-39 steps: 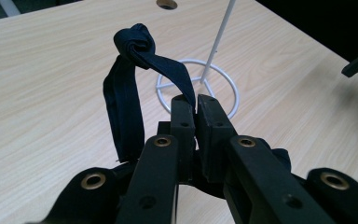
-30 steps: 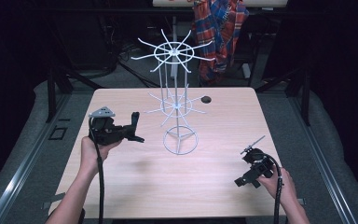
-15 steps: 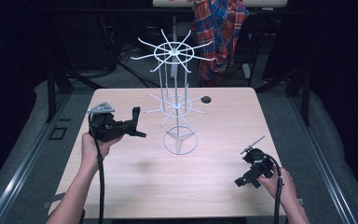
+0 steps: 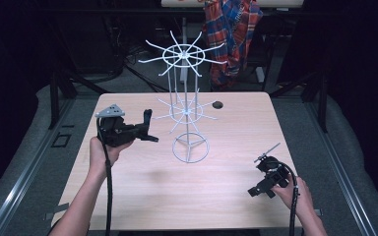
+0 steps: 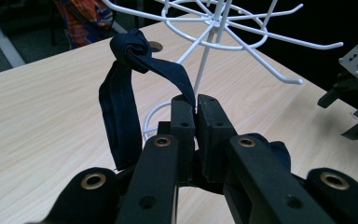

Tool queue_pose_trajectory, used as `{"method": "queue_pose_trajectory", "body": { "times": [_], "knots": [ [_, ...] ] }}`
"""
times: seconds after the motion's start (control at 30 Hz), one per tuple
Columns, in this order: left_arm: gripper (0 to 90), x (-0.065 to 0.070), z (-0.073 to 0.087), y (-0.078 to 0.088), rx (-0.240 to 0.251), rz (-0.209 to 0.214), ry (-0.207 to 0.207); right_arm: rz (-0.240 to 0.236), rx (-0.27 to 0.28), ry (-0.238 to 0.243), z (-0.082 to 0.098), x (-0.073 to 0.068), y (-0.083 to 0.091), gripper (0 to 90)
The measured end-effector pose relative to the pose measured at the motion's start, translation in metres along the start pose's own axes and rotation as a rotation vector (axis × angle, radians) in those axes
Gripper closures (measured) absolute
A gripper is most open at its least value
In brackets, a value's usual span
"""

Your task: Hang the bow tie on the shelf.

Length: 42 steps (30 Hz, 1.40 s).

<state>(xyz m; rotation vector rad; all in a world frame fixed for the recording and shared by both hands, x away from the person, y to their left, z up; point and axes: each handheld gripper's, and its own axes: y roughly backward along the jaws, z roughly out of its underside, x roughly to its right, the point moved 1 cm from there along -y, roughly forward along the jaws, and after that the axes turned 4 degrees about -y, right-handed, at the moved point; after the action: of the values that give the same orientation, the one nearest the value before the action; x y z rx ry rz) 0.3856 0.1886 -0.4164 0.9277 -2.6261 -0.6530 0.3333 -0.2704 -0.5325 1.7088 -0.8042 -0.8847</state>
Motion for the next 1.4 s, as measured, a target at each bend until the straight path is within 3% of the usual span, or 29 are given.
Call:
{"method": "queue_pose_trajectory", "body": {
  "times": [0.3,0.43,0.47,0.53,0.6,0.67,0.73,0.8,0.9,1.0,1.1,1.13,1.27,1.4],
  "knots": [
    [85.7,0.005,-0.004,-0.005,-0.007,0.011,-0.022,-0.001,-0.001,0.001,0.0,0.0,0.0,5.4],
    [85.7,0.007,-0.005,-0.009,-0.014,0.014,-0.031,-0.001,-0.019,0.023,-0.001,0.002,0.001,5.3],
    [85.7,0.007,-0.005,-0.01,-0.021,0.013,-0.034,-0.002,-0.001,0.001,0.0,0.0,0.0,5.3],
    [85.7,0.009,-0.006,-0.013,-0.026,-0.001,-0.049,-0.006,-0.003,0.004,0.0,0.001,0.0,5.4],
    [85.7,0.009,-0.006,-0.015,-0.033,-0.004,-0.057,-0.011,-0.052,0.013,-0.001,0.001,0.003,5.4],
    [85.7,0.009,-0.006,-0.017,-0.039,-0.003,-0.059,-0.012,-0.018,0.004,0.0,0.001,0.001,5.4],
    [85.8,0.009,-0.006,-0.02,-0.041,-0.002,-0.059,-0.002,-0.024,0.027,-0.001,0.002,0.001,5.3],
    [85.8,0.008,-0.006,-0.023,-0.043,-0.001,-0.056,-0.027,0.001,-0.027,0.001,-0.001,-0.001,5.3],
    [85.8,0.007,-0.005,-0.027,-0.055,0.0,-0.057,-0.013,-0.032,0.018,-0.001,0.002,0.001,5.4],
    [85.8,0.006,-0.004,-0.031,-0.061,0.001,-0.057,-0.012,-0.012,0.012,0.0,0.002,0.0,5.4],
    [85.8,0.006,-0.004,-0.035,-0.071,0.007,-0.053,-0.003,-0.026,0.025,-0.001,0.003,0.001,5.4],
    [85.9,0.006,-0.004,-0.037,-0.07,0.006,-0.054,-0.009,0.005,-0.004,0.001,0.001,-0.001,5.4],
    [86.0,0.006,-0.003,-0.042,-0.081,0.008,-0.052,-0.008,0.008,-0.007,0.001,0.001,-0.001,5.4],
    [86.0,0.005,-0.002,-0.047,-0.092,0.009,-0.056,-0.002,-0.028,0.026,-0.001,0.003,0.002,5.4]
  ]
}}
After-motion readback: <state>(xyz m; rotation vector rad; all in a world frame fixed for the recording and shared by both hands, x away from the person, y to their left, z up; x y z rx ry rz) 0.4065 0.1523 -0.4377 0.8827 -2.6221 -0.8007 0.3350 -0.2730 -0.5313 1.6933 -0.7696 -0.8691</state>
